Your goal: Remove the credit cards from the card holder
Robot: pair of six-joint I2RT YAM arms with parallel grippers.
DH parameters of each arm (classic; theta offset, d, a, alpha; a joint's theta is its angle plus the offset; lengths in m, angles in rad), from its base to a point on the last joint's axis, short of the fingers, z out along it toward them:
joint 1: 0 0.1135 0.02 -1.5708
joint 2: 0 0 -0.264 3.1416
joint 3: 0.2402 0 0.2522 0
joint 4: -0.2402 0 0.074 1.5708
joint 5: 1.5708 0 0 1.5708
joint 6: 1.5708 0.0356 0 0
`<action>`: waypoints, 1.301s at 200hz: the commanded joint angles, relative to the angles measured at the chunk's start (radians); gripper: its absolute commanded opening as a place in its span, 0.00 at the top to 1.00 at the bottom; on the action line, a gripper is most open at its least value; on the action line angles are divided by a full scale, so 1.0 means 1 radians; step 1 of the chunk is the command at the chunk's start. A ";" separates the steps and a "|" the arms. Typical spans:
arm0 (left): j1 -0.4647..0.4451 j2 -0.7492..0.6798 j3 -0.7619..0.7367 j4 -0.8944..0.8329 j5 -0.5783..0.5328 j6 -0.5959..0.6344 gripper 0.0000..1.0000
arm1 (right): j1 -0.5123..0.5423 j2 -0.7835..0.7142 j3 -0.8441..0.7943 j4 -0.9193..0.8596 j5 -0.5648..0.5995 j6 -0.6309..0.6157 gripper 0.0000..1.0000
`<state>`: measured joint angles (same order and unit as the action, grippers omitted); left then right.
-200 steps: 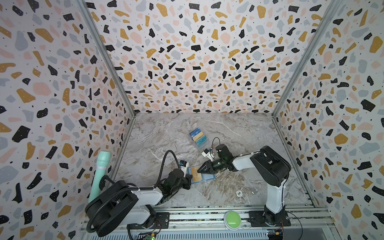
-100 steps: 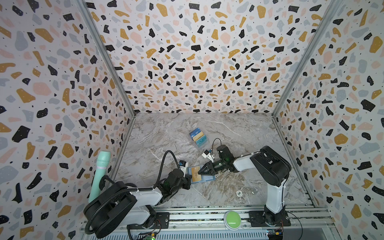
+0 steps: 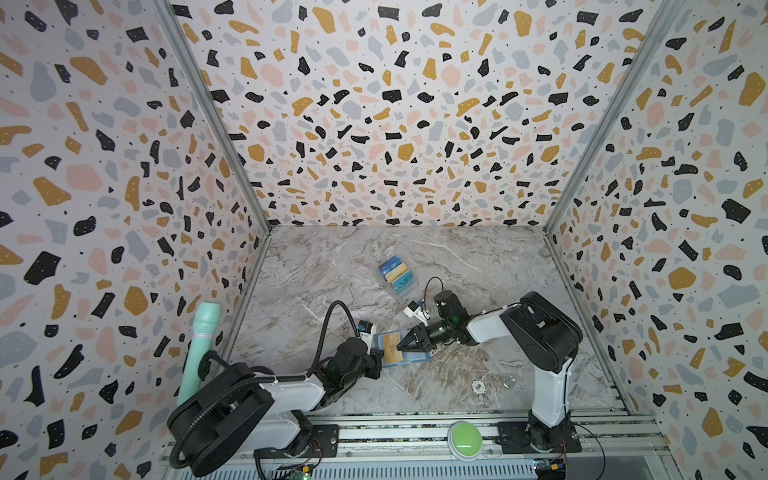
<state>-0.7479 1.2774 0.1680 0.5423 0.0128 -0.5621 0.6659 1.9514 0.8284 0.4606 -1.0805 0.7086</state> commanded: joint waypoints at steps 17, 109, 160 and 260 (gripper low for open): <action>0.003 0.005 -0.015 -0.107 -0.016 0.001 1.00 | 0.002 -0.017 0.057 -0.072 -0.042 -0.071 0.63; 0.003 -0.049 -0.014 -0.135 -0.022 0.001 0.99 | 0.023 0.038 0.070 0.023 -0.025 0.024 0.63; 0.003 -0.032 -0.022 -0.116 -0.019 -0.003 1.00 | 0.038 0.064 0.084 0.032 -0.024 0.038 0.63; 0.003 -0.045 -0.004 -0.137 -0.025 0.004 1.00 | 0.058 0.115 0.099 0.095 -0.011 0.099 0.65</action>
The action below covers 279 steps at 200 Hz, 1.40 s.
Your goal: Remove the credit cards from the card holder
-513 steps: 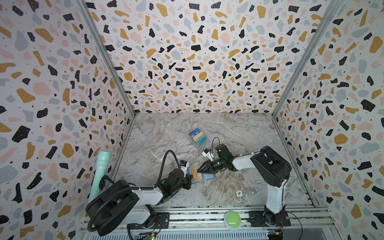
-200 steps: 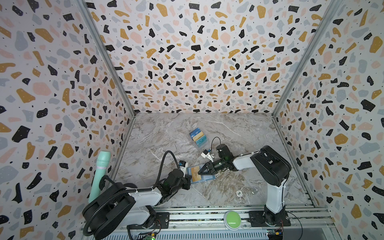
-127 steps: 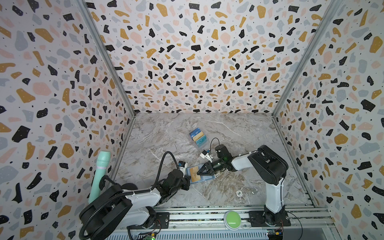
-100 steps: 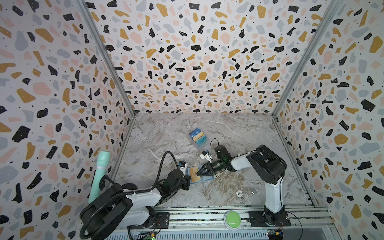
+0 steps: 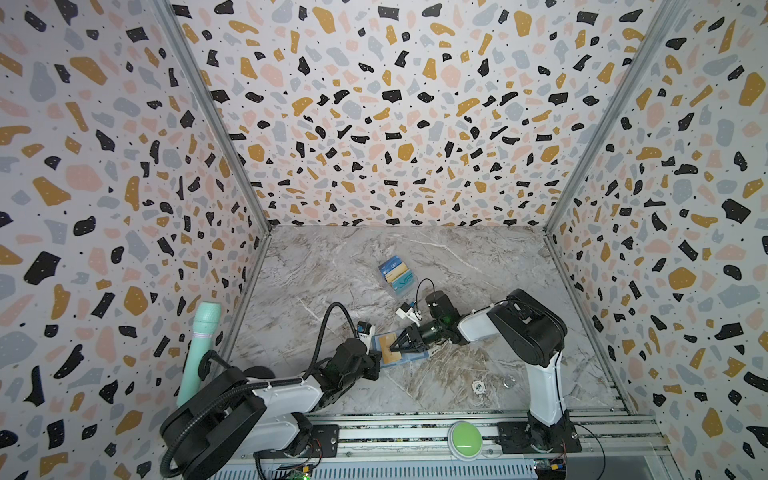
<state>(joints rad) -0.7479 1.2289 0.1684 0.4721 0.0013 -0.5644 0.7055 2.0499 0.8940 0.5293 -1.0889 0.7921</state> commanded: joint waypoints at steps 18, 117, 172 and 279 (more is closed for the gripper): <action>0.003 0.003 0.004 -0.070 -0.014 0.010 1.00 | 0.023 0.022 0.037 0.027 0.006 0.021 0.64; 0.003 0.032 0.000 -0.050 -0.014 0.014 1.00 | 0.029 0.005 0.035 0.044 -0.001 0.032 0.65; 0.004 0.039 -0.009 -0.046 -0.017 0.012 1.00 | -0.001 -0.023 -0.002 0.141 -0.038 0.096 0.67; 0.004 -0.009 0.003 -0.051 -0.032 0.003 1.00 | -0.014 -0.014 -0.016 0.136 -0.038 0.089 0.69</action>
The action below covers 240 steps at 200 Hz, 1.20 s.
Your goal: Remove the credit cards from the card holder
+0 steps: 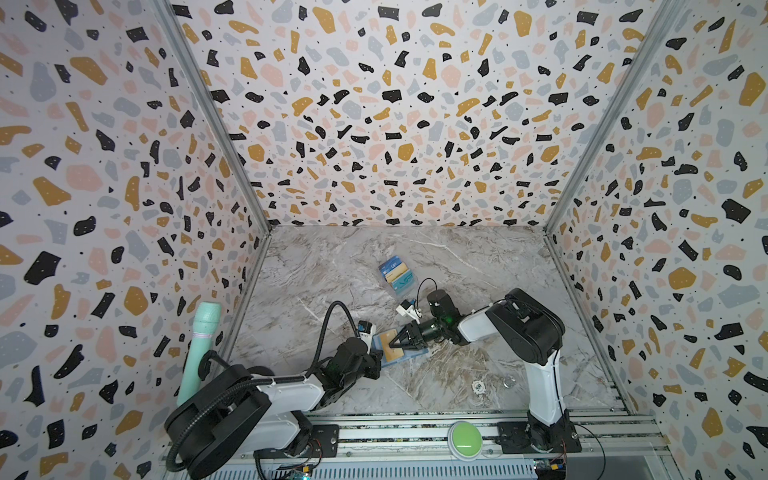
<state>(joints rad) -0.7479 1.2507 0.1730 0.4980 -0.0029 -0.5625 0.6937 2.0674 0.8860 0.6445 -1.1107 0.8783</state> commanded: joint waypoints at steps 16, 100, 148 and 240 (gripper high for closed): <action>0.003 -0.069 -0.005 -0.067 -0.040 -0.001 1.00 | 0.000 -0.032 -0.007 0.003 -0.005 -0.008 0.69; 0.009 -0.021 0.005 0.077 -0.010 0.046 1.00 | 0.012 -0.023 -0.010 0.002 0.018 0.000 0.67; 0.009 0.013 0.004 0.148 0.019 0.081 1.00 | 0.018 -0.015 -0.011 0.009 0.020 0.008 0.64; 0.009 0.131 0.006 0.259 0.056 0.113 1.00 | 0.020 -0.015 -0.010 0.017 0.017 0.012 0.63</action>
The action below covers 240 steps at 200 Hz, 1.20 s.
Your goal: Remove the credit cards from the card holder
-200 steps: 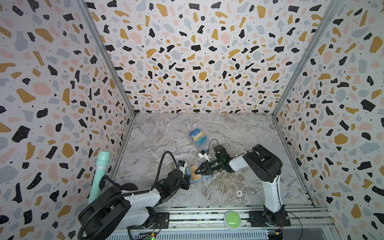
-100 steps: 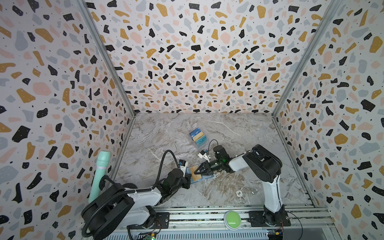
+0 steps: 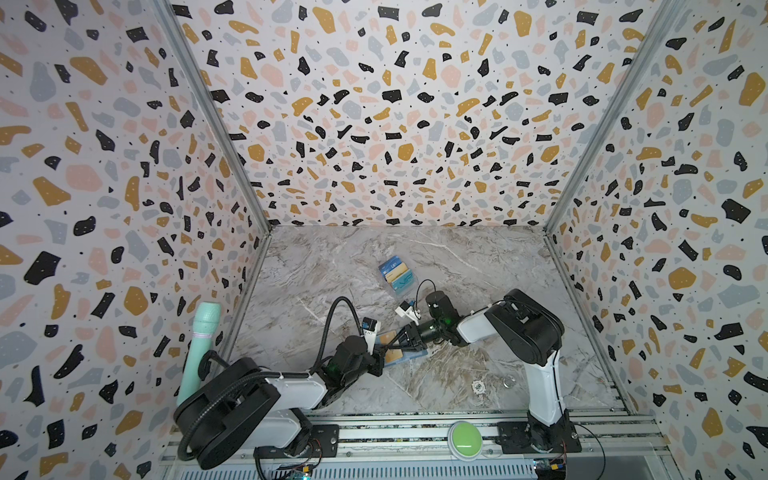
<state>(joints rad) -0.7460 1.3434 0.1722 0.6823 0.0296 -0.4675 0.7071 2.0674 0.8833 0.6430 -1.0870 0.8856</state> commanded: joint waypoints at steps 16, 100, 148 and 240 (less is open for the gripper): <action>0.007 0.056 0.003 0.077 0.026 0.010 1.00 | 0.006 -0.019 -0.010 0.018 -0.008 0.006 0.63; 0.007 0.048 -0.064 0.075 0.016 -0.011 1.00 | -0.007 -0.071 0.019 -0.013 -0.014 -0.003 0.64; 0.007 0.065 -0.068 0.077 0.009 -0.009 1.00 | -0.017 -0.106 0.028 -0.076 -0.008 -0.036 0.64; 0.008 0.071 -0.086 0.081 -0.001 -0.021 1.00 | -0.034 -0.132 0.025 -0.136 -0.001 -0.075 0.67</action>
<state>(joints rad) -0.7414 1.4090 0.1200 0.8265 0.0418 -0.4866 0.6781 1.9938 0.8837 0.5167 -1.0676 0.8429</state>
